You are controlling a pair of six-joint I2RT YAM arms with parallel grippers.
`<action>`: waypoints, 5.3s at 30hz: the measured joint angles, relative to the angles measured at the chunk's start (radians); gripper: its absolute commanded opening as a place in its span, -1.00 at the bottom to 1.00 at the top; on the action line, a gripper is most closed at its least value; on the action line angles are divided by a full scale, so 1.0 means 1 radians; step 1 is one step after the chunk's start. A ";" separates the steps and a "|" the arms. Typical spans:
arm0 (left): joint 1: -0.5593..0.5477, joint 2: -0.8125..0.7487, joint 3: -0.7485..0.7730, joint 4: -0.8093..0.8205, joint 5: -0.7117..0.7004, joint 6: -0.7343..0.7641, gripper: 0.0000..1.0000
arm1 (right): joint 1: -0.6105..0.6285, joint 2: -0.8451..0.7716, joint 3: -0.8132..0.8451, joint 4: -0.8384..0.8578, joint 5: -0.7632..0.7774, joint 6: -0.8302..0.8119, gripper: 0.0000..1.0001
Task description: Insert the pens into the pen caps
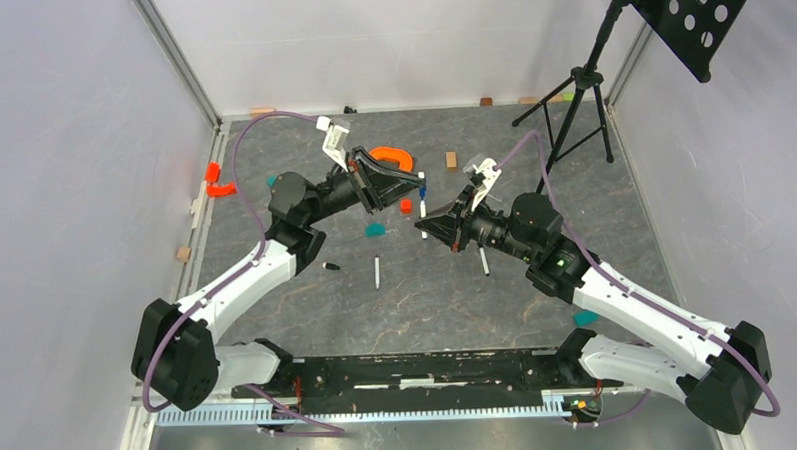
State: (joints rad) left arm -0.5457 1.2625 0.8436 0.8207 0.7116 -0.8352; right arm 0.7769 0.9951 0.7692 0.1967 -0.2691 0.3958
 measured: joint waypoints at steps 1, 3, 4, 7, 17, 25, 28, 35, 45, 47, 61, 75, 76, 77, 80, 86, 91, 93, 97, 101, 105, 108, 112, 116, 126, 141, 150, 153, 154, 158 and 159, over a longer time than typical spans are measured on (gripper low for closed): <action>0.000 -0.003 0.000 -0.005 -0.003 0.002 -0.96 | 0.000 0.000 0.000 0.000 0.000 0.000 -1.00; 0.000 -0.011 0.000 -0.008 -0.004 0.003 -0.96 | 0.000 -0.002 0.000 0.000 0.000 0.000 -1.00; 0.000 -0.014 0.000 -0.011 -0.005 0.006 -0.95 | 0.000 -0.003 0.000 0.000 -0.001 0.001 -1.00; 0.000 -0.025 -0.002 -0.013 -0.006 0.009 -0.96 | 0.000 -0.004 0.000 0.000 -0.001 0.001 -1.00; 0.000 -0.016 -0.003 -0.011 -0.003 0.013 -0.95 | 0.000 -0.004 0.000 0.003 -0.004 0.001 -1.00; -0.002 -0.001 -0.003 -0.005 -0.002 0.013 -0.95 | 0.000 -0.004 0.000 0.004 -0.008 0.002 -1.00; -0.004 0.001 -0.003 -0.004 -0.002 0.013 -0.95 | 0.000 -0.004 0.000 0.004 -0.008 0.003 -1.00; -0.006 0.003 -0.003 -0.004 -0.001 0.013 -0.96 | 0.000 -0.004 0.000 0.004 0.001 0.003 -1.00; -0.006 0.003 -0.003 -0.004 0.000 0.013 -0.96 | 0.000 -0.004 0.003 -0.003 0.029 0.000 -1.00; -0.006 0.003 -0.003 -0.004 0.000 0.013 -0.96 | 0.000 -0.004 0.008 -0.006 0.034 0.000 -1.00; -0.017 0.003 -0.003 -0.002 -0.004 0.015 -0.95 | 0.000 -0.003 0.055 -0.071 0.049 -0.005 -1.00; -0.045 -0.039 0.006 -0.166 -0.196 0.143 -0.96 | 0.000 0.087 0.138 -0.139 0.163 0.019 -1.00; -0.051 -0.042 0.013 -0.197 -0.218 0.163 -0.96 | 0.001 0.090 0.140 -0.141 0.169 0.019 -1.00; -0.057 -0.043 0.021 -0.223 -0.237 0.180 -0.96 | 0.001 0.095 0.142 -0.146 0.179 0.019 -1.00; -0.069 -0.043 0.033 -0.269 -0.270 0.217 -0.95 | 0.001 0.106 0.150 -0.161 0.202 0.016 -1.00; -0.073 -0.042 0.048 -0.300 -0.256 0.253 -0.96 | 0.001 0.107 0.153 -0.173 0.202 -0.005 -1.00; -0.072 -0.026 0.068 -0.274 -0.211 0.257 -0.96 | -0.049 0.092 0.158 -0.172 0.102 -0.011 -1.00; -0.072 -0.021 0.074 -0.251 -0.183 0.256 -0.95 | -0.087 0.073 0.150 -0.159 0.016 -0.007 -1.00; -0.084 -0.010 0.085 -0.172 -0.105 0.245 -0.96 | -0.161 0.016 0.095 -0.070 -0.170 0.024 -1.00; -0.098 -0.010 0.087 -0.101 -0.044 0.216 -0.95 | -0.206 -0.015 0.029 0.082 -0.321 0.095 -1.00; -0.113 0.006 0.087 -0.031 0.002 0.182 -0.95 | -0.233 -0.015 -0.038 0.269 -0.429 0.188 -1.00; -0.124 0.021 0.094 0.007 0.024 0.161 -0.95 | -0.259 -0.013 -0.074 0.388 -0.498 0.256 -1.00; -0.137 0.022 0.106 0.026 0.036 0.159 -0.96 | -0.283 -0.010 -0.080 0.460 -0.561 0.296 -1.00; -0.142 0.022 0.113 0.023 0.042 0.159 -0.92 | -0.296 -0.010 -0.080 0.479 -0.592 0.296 -1.00; -0.159 0.014 0.077 -0.138 0.083 0.186 0.99 | -0.324 -0.039 -0.032 0.426 -0.542 0.186 -1.00; -0.130 -0.196 0.020 -0.347 -0.306 0.346 0.77 | -0.300 -0.067 0.009 -0.064 -0.200 -0.026 -1.00; -0.140 -0.150 0.021 -0.463 -0.474 0.365 0.60 | -0.083 -0.021 0.104 -0.226 0.077 -0.087 -1.00; -0.148 -0.149 0.021 -0.478 -0.484 0.370 0.59 | -0.064 0.002 0.115 -0.243 0.129 -0.096 -1.00; -0.153 -0.149 0.021 -0.480 -0.487 0.373 0.59 | -0.060 0.012 0.117 -0.249 0.148 -0.099 -1.00; -0.169 -0.149 0.021 -0.484 -0.500 0.385 0.55 | -0.043 0.042 0.121 -0.276 0.198 -0.105 -1.00; -0.171 -0.149 0.021 -0.484 -0.501 0.388 0.54 | -0.038 0.047 0.121 -0.282 0.208 -0.105 -1.00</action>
State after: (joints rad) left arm -0.7162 1.1133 0.8646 0.3363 0.2108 -0.4473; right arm 0.7391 1.0416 0.8902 -0.0849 -0.0616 0.2905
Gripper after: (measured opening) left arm 0.789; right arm 0.041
